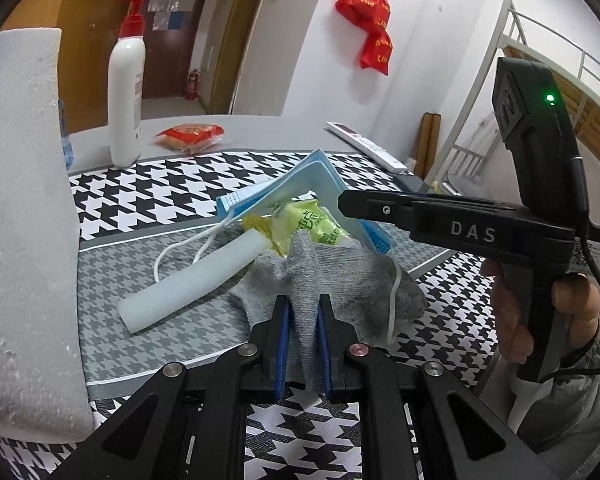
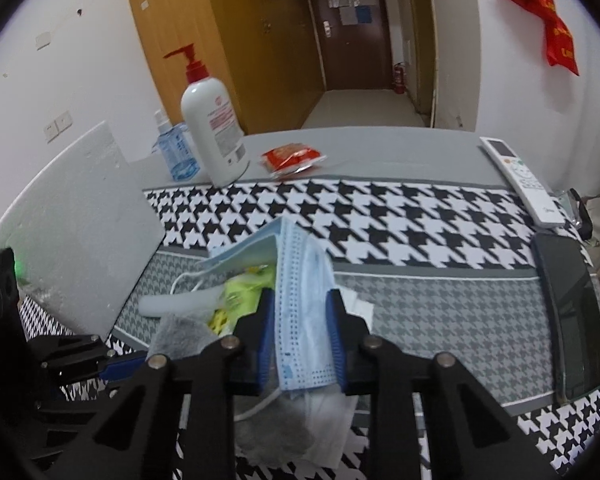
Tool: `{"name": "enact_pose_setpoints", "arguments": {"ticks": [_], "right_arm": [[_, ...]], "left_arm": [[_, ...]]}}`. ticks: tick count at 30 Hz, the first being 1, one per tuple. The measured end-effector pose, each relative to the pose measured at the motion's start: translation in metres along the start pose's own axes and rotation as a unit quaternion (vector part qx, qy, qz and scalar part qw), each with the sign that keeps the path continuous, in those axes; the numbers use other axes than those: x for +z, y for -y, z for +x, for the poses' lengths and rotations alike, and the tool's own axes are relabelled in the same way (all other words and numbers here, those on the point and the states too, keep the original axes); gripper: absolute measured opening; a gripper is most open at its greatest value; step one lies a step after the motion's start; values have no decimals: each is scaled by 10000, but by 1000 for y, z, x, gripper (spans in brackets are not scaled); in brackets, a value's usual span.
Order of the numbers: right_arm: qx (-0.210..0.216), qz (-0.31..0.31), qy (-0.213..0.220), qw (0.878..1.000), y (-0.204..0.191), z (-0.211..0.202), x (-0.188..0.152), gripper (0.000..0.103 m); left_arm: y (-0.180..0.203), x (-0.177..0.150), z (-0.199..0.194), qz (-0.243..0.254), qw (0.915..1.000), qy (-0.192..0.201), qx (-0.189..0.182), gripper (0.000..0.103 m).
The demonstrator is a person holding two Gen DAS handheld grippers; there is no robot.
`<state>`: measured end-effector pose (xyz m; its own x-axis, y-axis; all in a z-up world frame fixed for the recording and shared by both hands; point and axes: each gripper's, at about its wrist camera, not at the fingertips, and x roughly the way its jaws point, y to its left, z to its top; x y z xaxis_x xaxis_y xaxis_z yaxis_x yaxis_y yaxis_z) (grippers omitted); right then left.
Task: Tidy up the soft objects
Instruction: 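Close the left gripper on the grey sock while the right gripper grasps the blue face mask, then lift the grey sock with the left gripper while the right gripper lifts the mask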
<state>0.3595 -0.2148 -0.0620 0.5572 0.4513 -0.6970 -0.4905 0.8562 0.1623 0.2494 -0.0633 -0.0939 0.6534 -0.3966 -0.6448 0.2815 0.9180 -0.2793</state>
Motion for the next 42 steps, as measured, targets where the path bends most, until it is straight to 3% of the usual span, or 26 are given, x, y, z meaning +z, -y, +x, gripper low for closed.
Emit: {"name": "enact_pose_setpoints", "arguments": {"ticks": [7,11,16,21,23,31,42], "right_arm": [[-455,-186,-115,9987,-6,11,2,29],[-475,-224,-357,9980,-8,24,1,29],[-599,-358,-312,9971,-11,25,1,29],[-679,-347,-366,9964,-10,27,-1,15],[-634,-323,-358,9968,-9,28,-1,9],[-490,-115,135,9986,-5,-7,5,6],[-521,130,728,9959,4,-70,1,7]], "left_arm": [[2,-1,-4,14,10000,68,5,14],[2,-2,-6,3,10000,97,10,14],[2,-2,-7,-10,10000,94,8,14],[1,-4,-5,-50,9999,5,-125,14],[1,-4,-4,-51,9998,-18,-186,9],[11,-4,-8,128,9996,111,-225,6],[30,-11,-17,447,9986,223,167,6]]}}
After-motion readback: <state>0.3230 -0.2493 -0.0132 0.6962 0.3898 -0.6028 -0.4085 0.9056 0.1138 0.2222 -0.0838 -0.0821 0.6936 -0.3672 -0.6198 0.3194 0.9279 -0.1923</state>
